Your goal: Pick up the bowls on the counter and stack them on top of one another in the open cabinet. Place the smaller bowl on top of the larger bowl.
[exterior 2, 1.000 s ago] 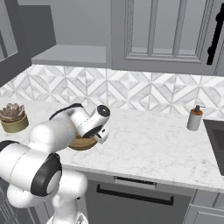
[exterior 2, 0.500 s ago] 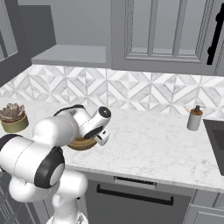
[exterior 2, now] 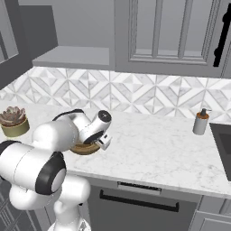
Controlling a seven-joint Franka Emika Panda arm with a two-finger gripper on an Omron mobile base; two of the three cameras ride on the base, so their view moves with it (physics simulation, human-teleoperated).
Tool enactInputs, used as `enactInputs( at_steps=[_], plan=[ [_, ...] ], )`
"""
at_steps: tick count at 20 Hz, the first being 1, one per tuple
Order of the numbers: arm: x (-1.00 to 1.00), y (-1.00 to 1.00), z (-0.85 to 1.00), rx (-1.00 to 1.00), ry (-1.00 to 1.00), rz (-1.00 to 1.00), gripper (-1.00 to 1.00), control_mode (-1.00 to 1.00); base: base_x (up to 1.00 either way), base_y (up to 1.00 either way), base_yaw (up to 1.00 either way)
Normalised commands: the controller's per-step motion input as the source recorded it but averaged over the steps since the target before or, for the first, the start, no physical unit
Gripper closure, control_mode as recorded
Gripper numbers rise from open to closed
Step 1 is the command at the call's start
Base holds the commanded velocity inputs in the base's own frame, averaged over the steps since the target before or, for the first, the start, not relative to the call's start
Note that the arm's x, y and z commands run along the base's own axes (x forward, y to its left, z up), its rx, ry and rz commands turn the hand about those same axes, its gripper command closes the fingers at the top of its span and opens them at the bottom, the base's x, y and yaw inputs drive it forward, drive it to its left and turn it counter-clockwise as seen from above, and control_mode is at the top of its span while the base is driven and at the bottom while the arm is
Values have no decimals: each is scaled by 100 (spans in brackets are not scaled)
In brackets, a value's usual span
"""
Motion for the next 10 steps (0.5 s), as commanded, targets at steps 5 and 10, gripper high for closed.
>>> enactInputs(
  at_steps=[5,10],
  plan=[
    [-9,0,24,0,0,0,-100,-100,0,0,0],
    [0,0,54,-3,1,0,-100,-100,0,0,0]
  ],
)
